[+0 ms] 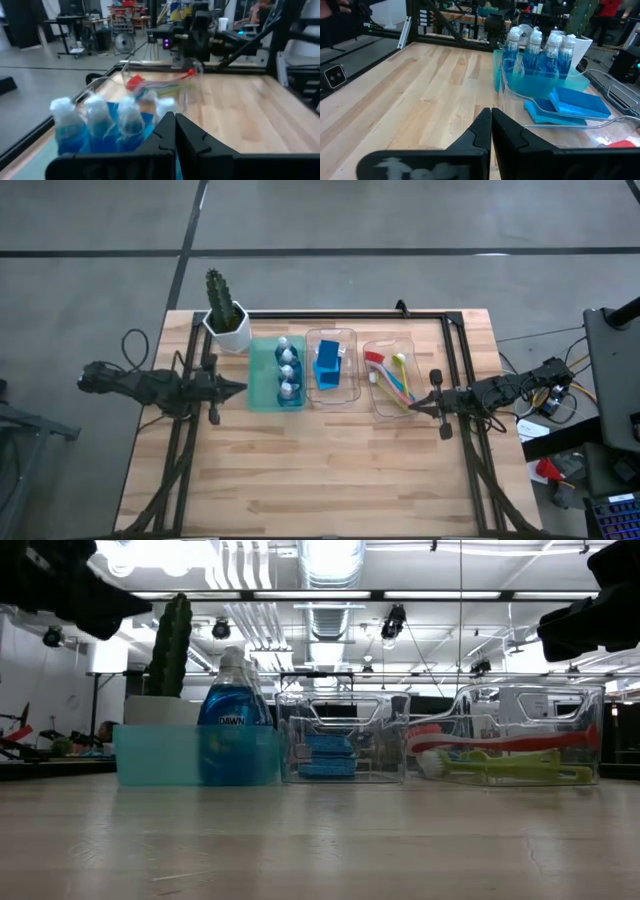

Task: Pick & Place Kitchen Sink Supplies
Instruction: Return to Home Position

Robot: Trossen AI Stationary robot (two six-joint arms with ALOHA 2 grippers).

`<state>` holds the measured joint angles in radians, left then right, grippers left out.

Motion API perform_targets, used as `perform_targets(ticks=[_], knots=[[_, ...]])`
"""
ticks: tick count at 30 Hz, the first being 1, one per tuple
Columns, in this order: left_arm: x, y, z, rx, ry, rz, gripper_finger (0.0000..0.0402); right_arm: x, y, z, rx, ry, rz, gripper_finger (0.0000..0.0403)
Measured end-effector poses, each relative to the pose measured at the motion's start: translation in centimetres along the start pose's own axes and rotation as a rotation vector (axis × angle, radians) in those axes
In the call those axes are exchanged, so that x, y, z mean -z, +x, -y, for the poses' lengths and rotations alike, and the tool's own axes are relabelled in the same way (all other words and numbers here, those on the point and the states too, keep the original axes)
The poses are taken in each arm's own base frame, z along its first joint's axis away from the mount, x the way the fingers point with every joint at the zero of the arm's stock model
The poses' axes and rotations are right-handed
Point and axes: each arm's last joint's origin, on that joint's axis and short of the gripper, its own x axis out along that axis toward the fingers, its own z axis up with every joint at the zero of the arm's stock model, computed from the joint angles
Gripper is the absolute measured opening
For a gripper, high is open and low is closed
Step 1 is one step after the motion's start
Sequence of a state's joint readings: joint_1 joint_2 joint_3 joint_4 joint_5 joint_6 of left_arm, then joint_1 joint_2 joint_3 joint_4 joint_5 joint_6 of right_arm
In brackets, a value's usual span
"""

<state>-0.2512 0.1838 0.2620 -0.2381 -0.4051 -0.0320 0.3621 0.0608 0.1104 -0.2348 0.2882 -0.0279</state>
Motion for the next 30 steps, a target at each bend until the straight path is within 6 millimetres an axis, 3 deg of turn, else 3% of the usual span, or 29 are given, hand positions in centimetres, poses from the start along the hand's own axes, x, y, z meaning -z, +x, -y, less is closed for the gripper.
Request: perform_targets(ticks=[7, 12, 23, 30], knots=[[1.5, -1.2, -0.8, -0.073, -0.035, 0.073, 0.0005, 0.0, 0.0, 0.0, 0.0, 0.001, 0.0, 0.0008], [1.8, -0.9, -0.7, -0.078, -0.078, 0.063, 0.0005, 0.0, 0.0, 0.0, 0.001, 0.001, 0.0, 0.0008], [4.5, 0.2, -0.3, -0.078, -0.141, -0.019, 0.0005, 0.0, 0.0, 0.0, 0.001, -0.001, 0.0, 0.0008], [4.7, 0.4, -0.2, -0.08, -0.13, -0.043, 0.0005, 0.0, 0.0, 0.0, 0.001, 0.001, 0.0, 0.0008]])
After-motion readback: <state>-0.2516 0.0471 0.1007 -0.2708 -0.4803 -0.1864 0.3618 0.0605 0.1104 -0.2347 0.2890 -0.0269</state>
